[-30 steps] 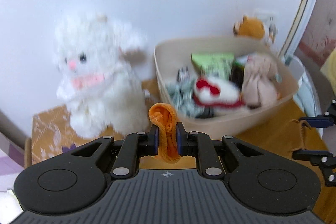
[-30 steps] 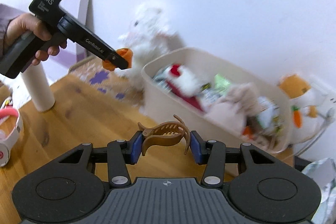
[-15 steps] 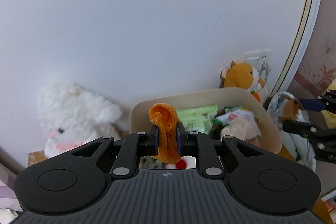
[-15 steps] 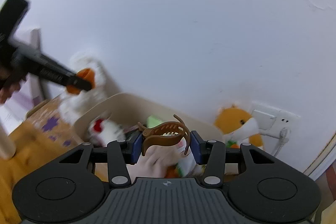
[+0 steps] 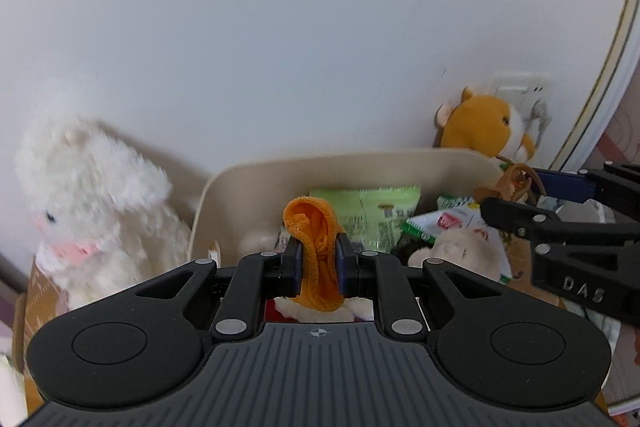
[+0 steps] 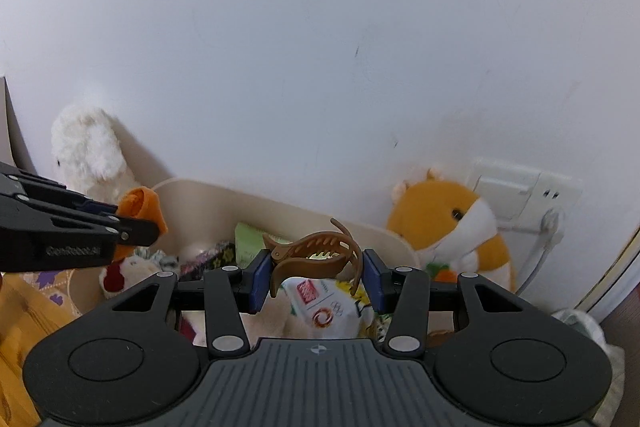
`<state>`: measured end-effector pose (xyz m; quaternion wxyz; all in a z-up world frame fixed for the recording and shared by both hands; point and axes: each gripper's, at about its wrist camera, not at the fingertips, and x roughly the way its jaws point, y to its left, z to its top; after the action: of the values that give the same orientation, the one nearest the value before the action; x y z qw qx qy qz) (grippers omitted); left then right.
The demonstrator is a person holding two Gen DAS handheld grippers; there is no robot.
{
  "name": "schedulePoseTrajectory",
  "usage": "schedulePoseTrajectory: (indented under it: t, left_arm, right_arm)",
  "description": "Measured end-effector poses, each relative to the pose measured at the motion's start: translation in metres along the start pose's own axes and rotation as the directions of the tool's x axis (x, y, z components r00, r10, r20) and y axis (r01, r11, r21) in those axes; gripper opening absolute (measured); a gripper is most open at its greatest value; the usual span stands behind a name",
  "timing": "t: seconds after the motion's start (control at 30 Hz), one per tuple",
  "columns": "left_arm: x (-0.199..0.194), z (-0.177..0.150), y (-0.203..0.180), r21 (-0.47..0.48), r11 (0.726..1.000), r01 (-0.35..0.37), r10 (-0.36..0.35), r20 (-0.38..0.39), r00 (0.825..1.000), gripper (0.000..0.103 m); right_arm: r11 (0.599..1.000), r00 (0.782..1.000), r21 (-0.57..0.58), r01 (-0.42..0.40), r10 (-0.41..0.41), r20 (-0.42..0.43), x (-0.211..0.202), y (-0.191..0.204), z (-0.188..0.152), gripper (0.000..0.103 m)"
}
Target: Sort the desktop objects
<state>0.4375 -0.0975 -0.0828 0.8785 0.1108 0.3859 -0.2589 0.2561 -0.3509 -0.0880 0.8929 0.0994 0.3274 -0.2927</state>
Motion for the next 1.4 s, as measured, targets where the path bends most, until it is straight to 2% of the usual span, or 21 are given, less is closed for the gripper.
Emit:
schedulePoseTrajectory:
  t: [0.2, 0.23, 0.27, 0.33, 0.4, 0.43, 0.53, 0.67, 0.73, 0.87, 1.03, 1.2, 1.4]
  left_arm:
    - [0.019, -0.01, 0.006, -0.082, 0.997, 0.015, -0.02, -0.066, 0.998, 0.016]
    - [0.019, -0.012, 0.007, -0.085, 0.996, 0.015, -0.021, -0.065, 0.998, 0.02]
    - [0.02, -0.013, 0.007, -0.082, 0.997, 0.012, -0.018, -0.067, 0.998, 0.026]
    - [0.02, -0.015, 0.007, -0.071, 0.997, 0.003, -0.008, -0.063, 0.998, 0.056]
    - [0.018, -0.016, 0.005, -0.066, 0.998, -0.019, 0.016, -0.043, 0.999, 0.072]
    - [0.016, -0.016, 0.006, -0.063, 0.998, -0.023, 0.021, -0.035, 0.999, 0.075]
    - [0.013, -0.017, 0.008, -0.06, 0.998, -0.023, 0.02, -0.046, 0.999, 0.076]
    - [0.005, -0.021, 0.013, -0.048, 0.998, -0.047, 0.043, -0.074, 0.996, 0.076]
    - [-0.002, -0.023, 0.014, -0.036, 0.998, -0.054, 0.052, -0.075, 0.996, 0.076]
    - [-0.018, -0.027, 0.02, -0.063, 0.996, -0.064, 0.059, -0.084, 0.995, 0.076]
    - [-0.05, -0.034, 0.021, -0.069, 0.995, -0.068, 0.063, -0.071, 0.995, 0.076]
    - [-0.089, -0.046, 0.01, -0.015, 0.996, -0.082, 0.082, -0.042, 0.996, 0.076]
    - [-0.142, -0.07, -0.002, -0.013, 0.996, -0.085, 0.084, -0.034, 0.996, 0.076]
  right_arm:
    - [0.999, 0.998, 0.051, -0.018, 0.021, -0.052, 0.015, -0.003, -0.01, 0.045]
    - [0.999, 0.998, 0.047, -0.016, 0.019, -0.057, 0.016, -0.003, -0.009, 0.055]
    - [0.999, 0.998, 0.045, -0.014, 0.016, -0.061, 0.016, -0.002, -0.009, 0.056]
    - [0.999, 0.997, 0.045, -0.017, 0.02, -0.074, 0.015, -0.002, -0.008, 0.069]
    - [0.999, 0.997, 0.036, -0.017, 0.02, -0.077, 0.011, -0.001, -0.007, 0.079]
    - [1.0, 0.997, 0.025, -0.013, 0.015, -0.076, 0.009, 0.0, -0.007, 0.081]
    - [1.0, 0.997, 0.001, -0.015, 0.015, -0.076, 0.001, 0.005, -0.008, 0.086]
    - [1.0, 0.997, 0.005, -0.019, 0.019, -0.075, -0.013, 0.009, -0.009, 0.088]
    - [1.0, 0.997, 0.012, -0.016, 0.017, -0.077, -0.024, 0.012, -0.01, 0.095]
    - [1.0, 0.996, 0.015, 0.006, -0.004, -0.084, -0.044, 0.019, -0.015, 0.1]
    - [0.999, 0.995, 0.043, 0.008, -0.003, -0.095, -0.074, 0.028, -0.025, 0.103]
    - [1.0, 0.997, -0.003, 0.008, -0.008, -0.074, -0.111, 0.041, -0.037, 0.103]
    - [1.0, 0.999, -0.011, -0.003, 0.002, -0.05, -0.164, 0.05, -0.054, 0.103]
